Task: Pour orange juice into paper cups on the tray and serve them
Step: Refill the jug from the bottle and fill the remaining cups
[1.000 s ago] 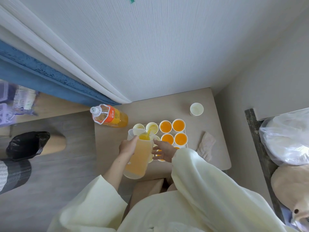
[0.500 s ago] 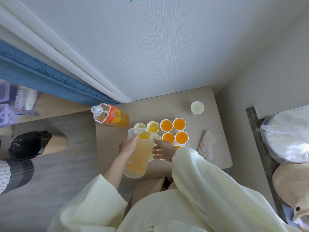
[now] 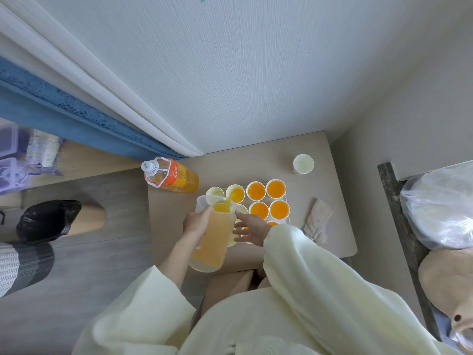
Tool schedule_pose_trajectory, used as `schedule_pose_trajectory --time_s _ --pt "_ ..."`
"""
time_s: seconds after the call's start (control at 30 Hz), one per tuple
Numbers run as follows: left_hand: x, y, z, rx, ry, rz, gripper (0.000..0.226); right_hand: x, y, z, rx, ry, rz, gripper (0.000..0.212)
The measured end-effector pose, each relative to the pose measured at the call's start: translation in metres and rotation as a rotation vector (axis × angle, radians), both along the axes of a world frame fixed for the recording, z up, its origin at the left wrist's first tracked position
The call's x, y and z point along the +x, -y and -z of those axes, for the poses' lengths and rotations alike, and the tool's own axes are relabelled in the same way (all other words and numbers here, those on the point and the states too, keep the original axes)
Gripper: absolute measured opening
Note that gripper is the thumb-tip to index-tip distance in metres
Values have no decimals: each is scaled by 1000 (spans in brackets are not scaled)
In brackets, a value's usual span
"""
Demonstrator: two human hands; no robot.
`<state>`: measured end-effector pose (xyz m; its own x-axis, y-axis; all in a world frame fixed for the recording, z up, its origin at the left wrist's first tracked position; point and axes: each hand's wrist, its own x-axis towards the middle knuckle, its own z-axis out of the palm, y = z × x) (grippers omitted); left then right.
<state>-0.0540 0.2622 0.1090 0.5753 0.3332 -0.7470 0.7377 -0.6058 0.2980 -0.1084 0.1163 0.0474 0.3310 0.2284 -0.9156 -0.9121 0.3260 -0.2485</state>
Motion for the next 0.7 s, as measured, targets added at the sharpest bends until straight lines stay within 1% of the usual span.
schedule_pose_trajectory --time_s 0.27,0.43,0.7 --pt "-1 0 0 -2 -4 6 42 0 -2 1 -10 -8 6 46" --pt "-1 0 0 1 -8 8 54 1 -2 0 -25 -4 -13 44" --pt "1 2 -2 10 -27 32 45 2 -2 1 -30 -3 -10 46"
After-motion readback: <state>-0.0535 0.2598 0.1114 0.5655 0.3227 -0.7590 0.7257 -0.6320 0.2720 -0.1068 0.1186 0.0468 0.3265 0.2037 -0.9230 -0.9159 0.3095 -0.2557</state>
